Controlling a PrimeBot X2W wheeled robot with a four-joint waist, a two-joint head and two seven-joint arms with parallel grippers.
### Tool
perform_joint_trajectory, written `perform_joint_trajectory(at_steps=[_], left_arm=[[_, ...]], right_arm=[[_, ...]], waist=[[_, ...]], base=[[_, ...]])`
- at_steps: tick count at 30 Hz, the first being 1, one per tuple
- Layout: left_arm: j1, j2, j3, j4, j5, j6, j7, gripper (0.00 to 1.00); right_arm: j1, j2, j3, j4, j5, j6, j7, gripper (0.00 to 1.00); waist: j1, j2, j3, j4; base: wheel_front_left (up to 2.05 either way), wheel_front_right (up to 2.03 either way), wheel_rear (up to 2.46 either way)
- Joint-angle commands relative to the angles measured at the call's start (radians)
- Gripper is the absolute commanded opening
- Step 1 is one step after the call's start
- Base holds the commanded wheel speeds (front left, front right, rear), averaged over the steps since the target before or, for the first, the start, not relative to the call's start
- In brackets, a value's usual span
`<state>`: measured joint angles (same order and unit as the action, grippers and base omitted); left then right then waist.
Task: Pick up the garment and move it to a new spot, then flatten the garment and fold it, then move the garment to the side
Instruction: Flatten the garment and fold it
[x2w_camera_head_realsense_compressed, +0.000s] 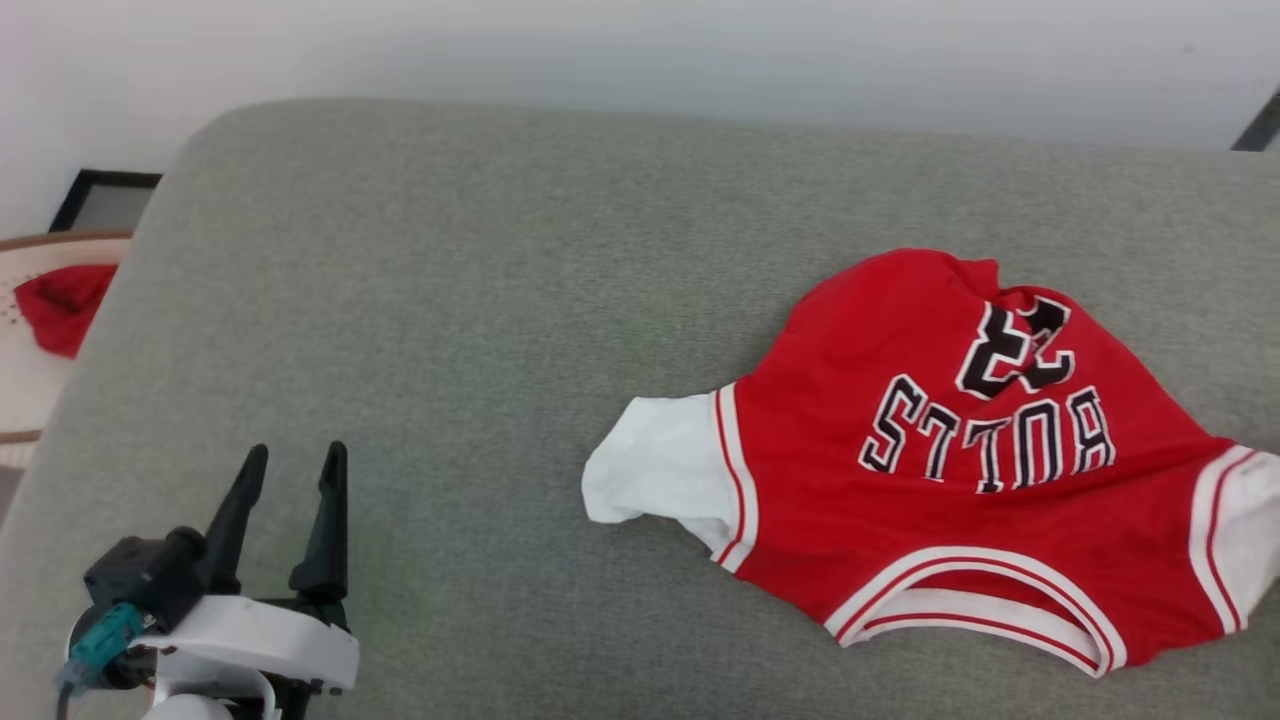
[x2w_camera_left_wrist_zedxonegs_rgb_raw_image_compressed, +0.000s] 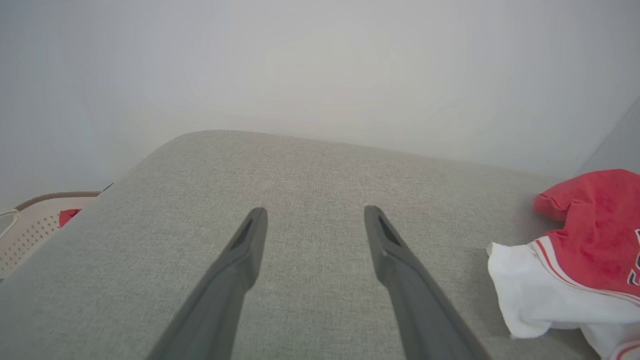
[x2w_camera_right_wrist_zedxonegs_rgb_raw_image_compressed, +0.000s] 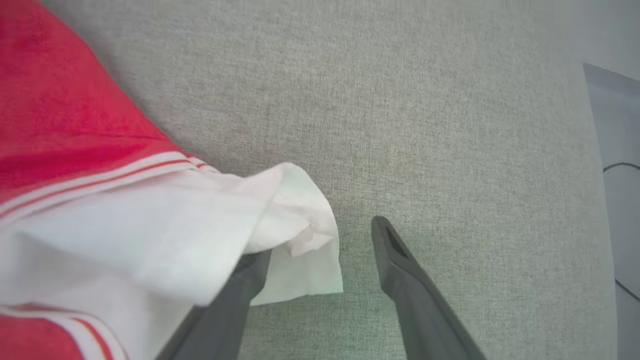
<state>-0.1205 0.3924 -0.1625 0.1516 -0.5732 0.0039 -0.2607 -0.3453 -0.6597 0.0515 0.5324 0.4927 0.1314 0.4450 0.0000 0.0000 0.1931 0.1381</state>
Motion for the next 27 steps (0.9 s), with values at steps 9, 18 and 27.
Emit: perform_joint_trajectory(at_steps=[9, 18, 27], left_arm=[[0.023, 0.044, 0.007, -0.072, 0.012, 0.022, 0.034, 1.0], [0.035, 0.097, 0.003, -0.188, -0.001, 0.02, 0.123, 1.0], [0.039, 0.141, -0.011, -0.288, -0.09, 0.015, 0.323, 1.0]], right_arm=[[0.045, 0.043, -0.028, -0.159, -0.013, -0.001, -0.054, 1.0], [0.134, 0.138, -0.064, -0.364, -0.046, -0.001, -0.079, 1.0], [0.218, 0.259, -0.068, -0.494, -0.062, -0.001, -0.122, 1.0]], waist=[[0.0, 0.0, -0.023, -0.077], [0.0, 0.0, -0.023, -0.152], [0.0, 0.0, -0.002, -0.211]], base=[[0.0, 0.0, 0.0], [0.0, 0.0, 0.0], [0.0, 0.0, 0.0]])
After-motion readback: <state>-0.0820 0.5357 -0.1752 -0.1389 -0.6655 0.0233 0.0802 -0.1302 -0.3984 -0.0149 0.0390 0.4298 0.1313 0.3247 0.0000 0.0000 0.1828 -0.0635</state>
